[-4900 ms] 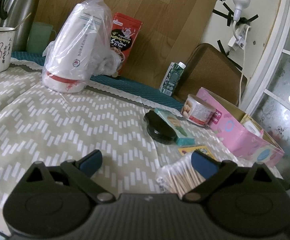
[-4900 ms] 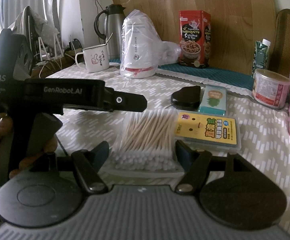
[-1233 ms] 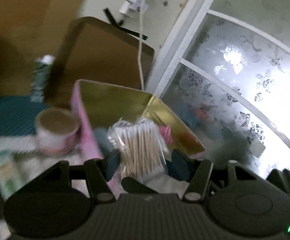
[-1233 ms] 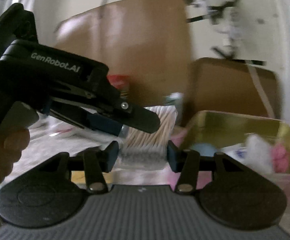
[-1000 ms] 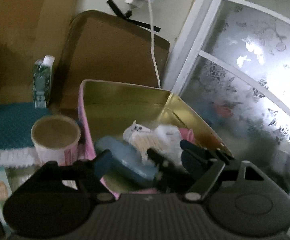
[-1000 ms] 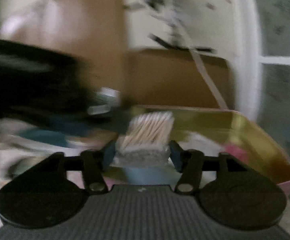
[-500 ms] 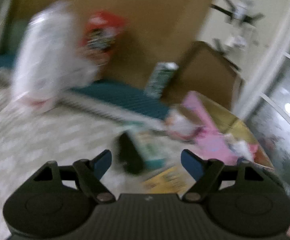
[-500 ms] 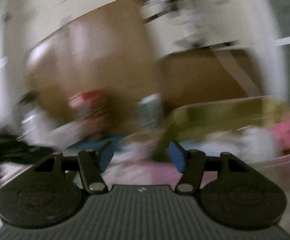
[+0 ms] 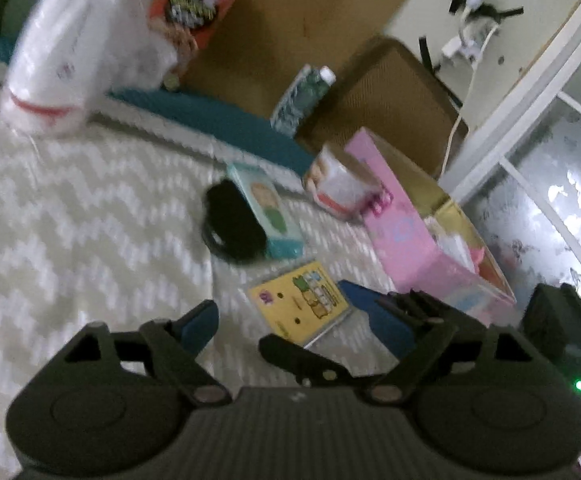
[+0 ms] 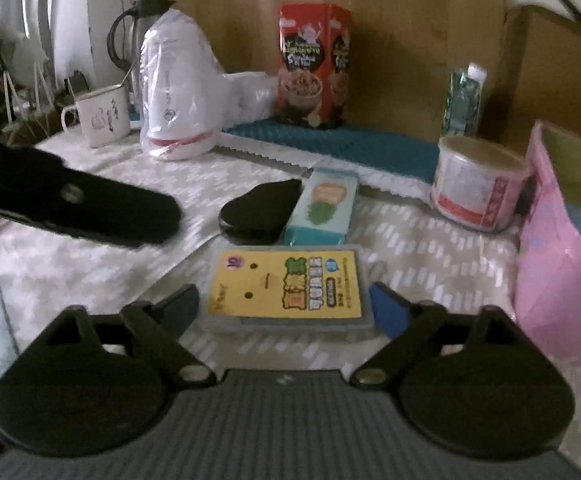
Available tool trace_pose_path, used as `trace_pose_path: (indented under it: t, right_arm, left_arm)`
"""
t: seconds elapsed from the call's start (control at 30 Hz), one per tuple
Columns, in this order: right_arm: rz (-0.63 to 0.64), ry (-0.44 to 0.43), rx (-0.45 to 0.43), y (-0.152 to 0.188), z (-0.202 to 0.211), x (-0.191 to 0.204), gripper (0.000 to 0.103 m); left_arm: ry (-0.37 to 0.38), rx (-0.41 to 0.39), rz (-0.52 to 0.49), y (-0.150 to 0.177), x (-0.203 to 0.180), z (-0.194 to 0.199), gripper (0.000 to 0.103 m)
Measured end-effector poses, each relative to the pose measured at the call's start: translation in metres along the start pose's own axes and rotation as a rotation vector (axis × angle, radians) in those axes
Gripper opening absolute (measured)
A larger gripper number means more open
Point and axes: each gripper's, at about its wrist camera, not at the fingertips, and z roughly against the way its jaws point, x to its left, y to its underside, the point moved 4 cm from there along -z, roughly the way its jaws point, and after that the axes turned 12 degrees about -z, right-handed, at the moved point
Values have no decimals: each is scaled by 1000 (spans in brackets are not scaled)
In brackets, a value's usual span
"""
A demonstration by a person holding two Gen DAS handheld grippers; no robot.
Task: Organize soft objects
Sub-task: 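Grasp the yellow sticker pack with the right tool and lift it, then carry the yellow pack into the pink tin and open the right tool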
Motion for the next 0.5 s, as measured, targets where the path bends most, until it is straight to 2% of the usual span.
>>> trace_pose_path:
  t: [0.03, 0.1, 0.17, 0.27, 0.4, 0.5]
  right_arm:
    - [-5, -18, -2, 3, 3, 0, 91]
    - [-11, -28, -29, 7, 10, -2, 91]
    - [-20, -42, -73, 8, 20, -3, 91]
    - [-24, -40, -137, 6, 32, -3, 91]
    - [17, 34, -255, -3, 54, -12, 91]
    - [-19, 95, -328, -13, 74, -35, 91]
  left_arm:
    - [8, 13, 3, 2, -1, -5, 80]
    - [36, 32, 10, 5, -4, -11, 64]
    - [62, 48, 14, 5, -10, -15, 59]
    - [67, 36, -20, -3, -25, -17, 57]
    - [102, 0, -105, -29, -59, -21, 57]
    - [138, -11, -184, -50, -92, -36, 57]
